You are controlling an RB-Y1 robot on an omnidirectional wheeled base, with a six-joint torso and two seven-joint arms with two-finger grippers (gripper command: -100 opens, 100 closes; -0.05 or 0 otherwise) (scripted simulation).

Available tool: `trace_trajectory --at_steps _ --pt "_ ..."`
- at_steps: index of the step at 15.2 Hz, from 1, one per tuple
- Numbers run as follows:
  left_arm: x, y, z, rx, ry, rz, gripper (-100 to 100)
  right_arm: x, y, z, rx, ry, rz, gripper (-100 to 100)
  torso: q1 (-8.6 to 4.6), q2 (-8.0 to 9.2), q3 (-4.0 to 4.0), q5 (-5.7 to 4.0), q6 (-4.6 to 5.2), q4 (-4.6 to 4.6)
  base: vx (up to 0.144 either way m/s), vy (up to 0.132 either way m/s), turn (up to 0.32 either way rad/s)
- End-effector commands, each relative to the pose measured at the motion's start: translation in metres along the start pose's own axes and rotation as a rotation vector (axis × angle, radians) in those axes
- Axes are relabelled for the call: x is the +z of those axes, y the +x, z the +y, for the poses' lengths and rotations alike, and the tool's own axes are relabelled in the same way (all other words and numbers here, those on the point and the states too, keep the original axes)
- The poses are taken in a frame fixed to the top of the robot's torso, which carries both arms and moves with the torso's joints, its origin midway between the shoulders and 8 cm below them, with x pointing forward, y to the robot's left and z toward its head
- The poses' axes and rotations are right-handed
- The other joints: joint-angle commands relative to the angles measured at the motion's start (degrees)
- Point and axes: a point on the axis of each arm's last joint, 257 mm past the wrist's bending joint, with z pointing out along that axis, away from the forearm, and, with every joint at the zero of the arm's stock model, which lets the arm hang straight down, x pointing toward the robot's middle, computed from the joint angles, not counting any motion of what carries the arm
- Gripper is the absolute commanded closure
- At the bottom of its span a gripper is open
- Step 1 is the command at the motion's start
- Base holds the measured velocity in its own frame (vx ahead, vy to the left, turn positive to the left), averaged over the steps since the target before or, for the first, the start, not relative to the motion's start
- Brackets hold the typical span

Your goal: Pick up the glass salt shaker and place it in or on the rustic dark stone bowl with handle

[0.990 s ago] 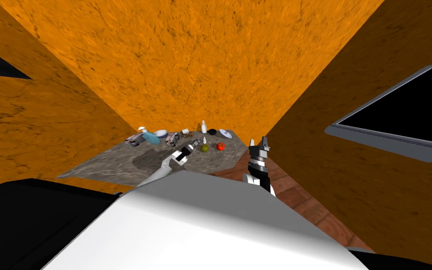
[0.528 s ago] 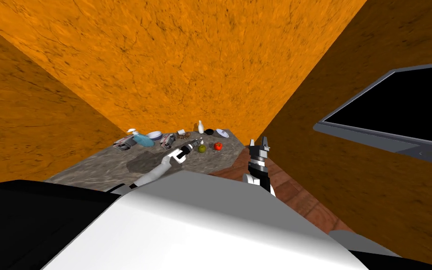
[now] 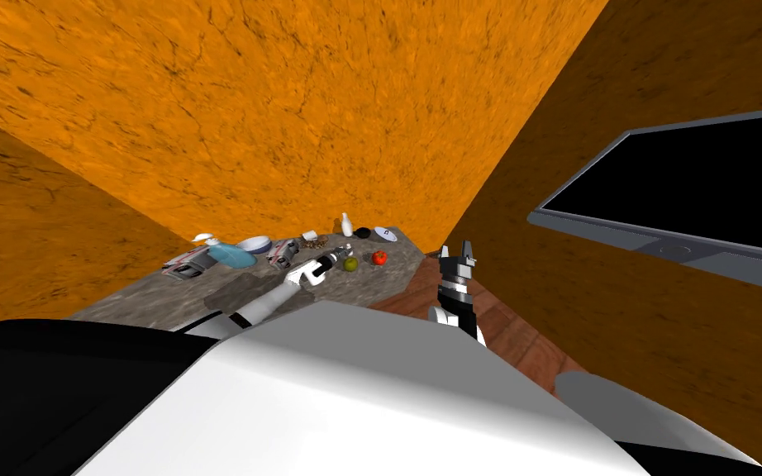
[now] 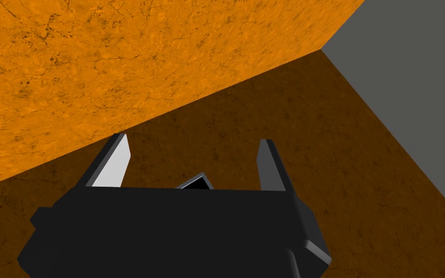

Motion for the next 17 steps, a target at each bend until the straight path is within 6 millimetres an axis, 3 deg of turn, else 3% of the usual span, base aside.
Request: trace_trajectory --at_steps 1,5,8,9,14,15,17 --pt "0.003 0.003 0.013 0.037 -0.030 0.019 -100 0.000 0.000 0.000 0.000 0.000 0.000 0 0.00 0.00 0.00 0.00 0.00 0.00 -0.005 0.005 -0.142" --pt "-0.001 0.021 0.047 0.144 -0.103 0.085 -100 0.000 0.000 0.000 0.000 0.000 0.000 0 -0.02 0.09 0.05 0.00 -0.02 0.02 -0.018 0.001 -0.148" --pt "-0.001 0.020 0.045 0.136 -0.098 0.080 -100 0.000 0.000 0.000 0.000 0.000 0.000 0 -0.02 0.13 0.08 0.00 -0.04 0.03 -0.018 0.001 -0.072" --pt "-0.001 0.020 0.045 0.136 -0.098 0.080 100 0.000 0.000 0.000 0.000 0.000 0.000 0 -0.02 0.10 0.06 0.00 -0.05 0.03 0.000 0.000 0.000" --pt "-0.001 0.020 0.045 0.138 -0.099 0.080 100 0.000 0.000 0.000 0.000 0.000 0.000 0 -0.02 0.05 0.02 0.03 -0.04 0.00 0.000 0.000 0.000" --pt "-0.002 0.009 0.066 0.123 -0.129 0.079 100 0.000 0.000 0.000 0.000 0.000 0.000 0 -0.02 0.04 0.02 0.03 -0.04 0.00 -0.021 0.005 -0.180" --pt "-0.004 0.004 0.078 0.116 -0.147 0.079 100 0.000 0.000 0.000 0.000 0.000 0.000 0 0.01 0.09 0.06 0.02 0.07 0.04 -0.040 0.014 -0.306"
